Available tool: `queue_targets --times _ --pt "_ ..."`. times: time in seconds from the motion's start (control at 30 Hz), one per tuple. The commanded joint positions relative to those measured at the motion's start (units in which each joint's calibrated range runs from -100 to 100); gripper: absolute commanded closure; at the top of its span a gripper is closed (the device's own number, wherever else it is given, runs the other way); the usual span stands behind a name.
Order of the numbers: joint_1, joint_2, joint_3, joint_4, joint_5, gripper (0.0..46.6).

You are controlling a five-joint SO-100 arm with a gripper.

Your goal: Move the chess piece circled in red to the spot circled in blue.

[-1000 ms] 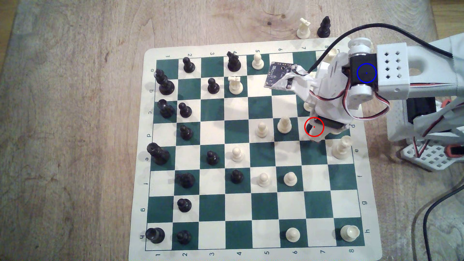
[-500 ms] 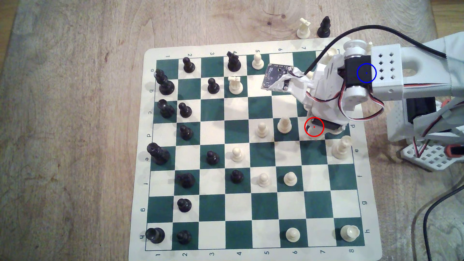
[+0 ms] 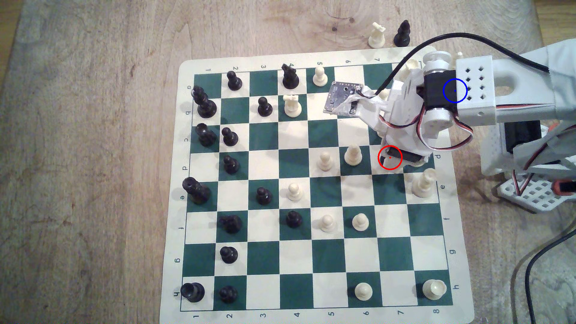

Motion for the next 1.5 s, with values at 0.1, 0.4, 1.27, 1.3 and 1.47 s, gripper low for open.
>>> queue_targets --times 0.1,0.4,1.27,1.3,1.47 --pt "-0.3 -0.2 -0.8 -1.0 0.4 37.6" --pt "-0.7 -1.2 -0.8 -0.9 0.4 42.8" --pt "14.4 -10.8 -28.1 18.7 1.5 45.8" --pt "15.4 -11.3 -28.2 19.6 1.6 45.8" --pt "22.3 -15.2 -27.5 25.0 3.0 45.4"
